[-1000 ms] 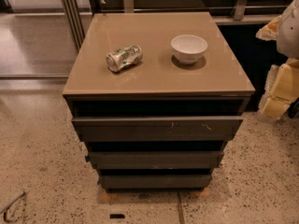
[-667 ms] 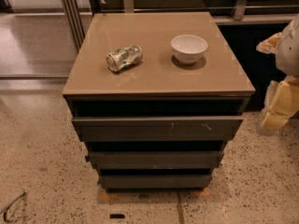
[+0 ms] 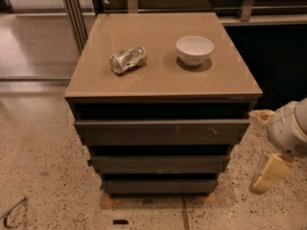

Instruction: Open bottom drawer

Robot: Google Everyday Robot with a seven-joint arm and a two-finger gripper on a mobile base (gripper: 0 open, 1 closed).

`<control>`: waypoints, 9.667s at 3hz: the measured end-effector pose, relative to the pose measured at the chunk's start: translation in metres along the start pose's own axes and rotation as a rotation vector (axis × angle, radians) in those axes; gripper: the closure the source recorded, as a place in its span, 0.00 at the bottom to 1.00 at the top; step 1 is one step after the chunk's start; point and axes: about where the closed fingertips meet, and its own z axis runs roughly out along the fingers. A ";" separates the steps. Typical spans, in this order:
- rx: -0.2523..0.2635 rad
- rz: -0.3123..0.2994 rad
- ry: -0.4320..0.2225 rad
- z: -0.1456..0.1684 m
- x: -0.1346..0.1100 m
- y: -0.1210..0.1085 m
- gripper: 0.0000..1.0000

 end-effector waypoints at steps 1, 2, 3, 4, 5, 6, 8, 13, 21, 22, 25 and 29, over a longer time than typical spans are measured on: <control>-0.142 0.042 -0.064 0.080 0.033 0.031 0.00; -0.142 0.042 -0.064 0.080 0.033 0.031 0.00; -0.129 0.007 -0.059 0.109 0.045 0.037 0.00; -0.149 -0.051 -0.084 0.193 0.070 0.053 0.00; -0.190 -0.050 -0.107 0.279 0.090 0.060 0.00; -0.267 -0.019 -0.122 0.349 0.109 0.071 0.00; -0.271 -0.037 -0.142 0.387 0.125 0.084 0.00; -0.024 -0.116 -0.217 0.521 0.163 0.037 0.00; -0.045 -0.191 -0.087 0.665 0.144 -0.031 0.00; -0.045 -0.191 -0.087 0.665 0.144 -0.031 0.00; -0.137 -0.133 -0.073 0.641 0.156 0.000 0.00; -0.365 -0.033 -0.153 0.594 0.178 0.088 0.00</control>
Offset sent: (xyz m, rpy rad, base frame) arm -0.0141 0.0030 -0.0665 0.0775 0.0847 0.0152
